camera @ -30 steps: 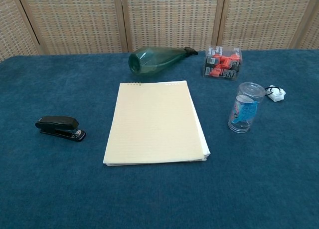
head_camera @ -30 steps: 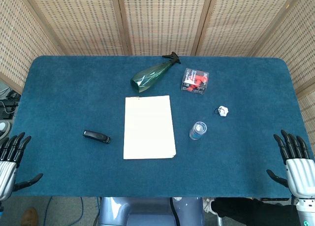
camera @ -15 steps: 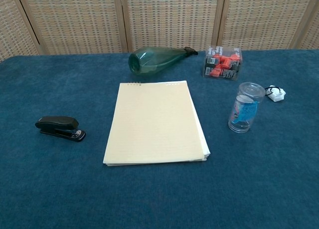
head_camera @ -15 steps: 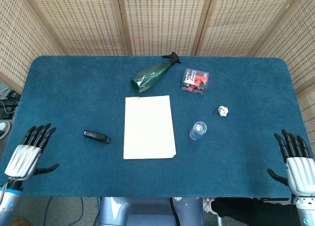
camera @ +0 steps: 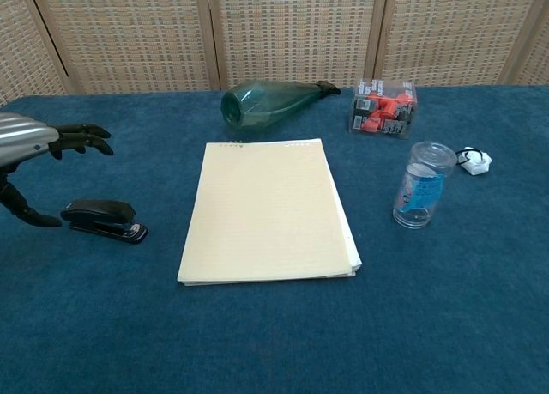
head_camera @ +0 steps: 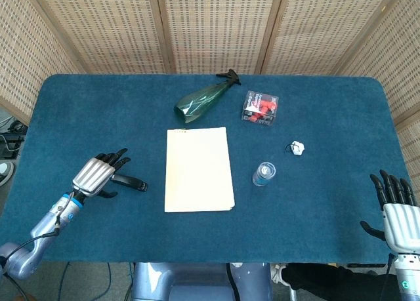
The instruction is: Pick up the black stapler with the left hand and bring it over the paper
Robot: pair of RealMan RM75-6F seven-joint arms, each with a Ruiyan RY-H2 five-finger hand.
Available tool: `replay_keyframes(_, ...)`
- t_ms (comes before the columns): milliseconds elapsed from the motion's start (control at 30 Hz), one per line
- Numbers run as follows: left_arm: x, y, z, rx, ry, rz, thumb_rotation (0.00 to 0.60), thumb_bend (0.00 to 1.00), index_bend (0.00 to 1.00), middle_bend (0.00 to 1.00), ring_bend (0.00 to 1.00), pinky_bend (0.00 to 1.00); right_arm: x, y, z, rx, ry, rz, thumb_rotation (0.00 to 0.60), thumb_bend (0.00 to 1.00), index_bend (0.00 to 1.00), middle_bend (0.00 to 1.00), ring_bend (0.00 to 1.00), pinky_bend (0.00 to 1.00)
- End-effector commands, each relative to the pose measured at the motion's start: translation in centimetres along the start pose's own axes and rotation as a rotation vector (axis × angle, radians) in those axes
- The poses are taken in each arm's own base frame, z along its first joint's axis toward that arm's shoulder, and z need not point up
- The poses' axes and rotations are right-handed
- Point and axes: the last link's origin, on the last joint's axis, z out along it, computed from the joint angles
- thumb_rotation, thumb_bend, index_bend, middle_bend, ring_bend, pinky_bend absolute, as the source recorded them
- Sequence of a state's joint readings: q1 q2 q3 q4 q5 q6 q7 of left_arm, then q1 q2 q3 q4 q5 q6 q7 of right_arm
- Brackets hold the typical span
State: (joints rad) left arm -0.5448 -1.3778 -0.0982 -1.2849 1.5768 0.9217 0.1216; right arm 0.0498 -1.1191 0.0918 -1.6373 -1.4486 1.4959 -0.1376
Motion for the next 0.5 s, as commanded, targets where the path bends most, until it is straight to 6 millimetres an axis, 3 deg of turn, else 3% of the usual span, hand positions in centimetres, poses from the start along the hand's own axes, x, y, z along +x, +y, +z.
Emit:
replay_keyframes(33, -0.8, 0.5, 0.9, -0.011, -0.018, 0.017, 0.600, 0.21, 0.22, 0.12, 0.25, 0.31, -0.2, 0.2, 0.2, -0.010, -0.006, -0.003, 0.600, 0.00, 0.00, 0.00, 0.00, 0.00)
replay_keyframes(500, -3.6, 2.1, 2.9, -0.019, -0.037, 0.046, 0.600, 0.24, 0.34, 0.21, 0.33, 0.36, -0.6, 0.4, 0.3, -0.017, -0.021, -0.005, 0.600, 0.00, 0.00, 0.00, 0.00, 0.00)
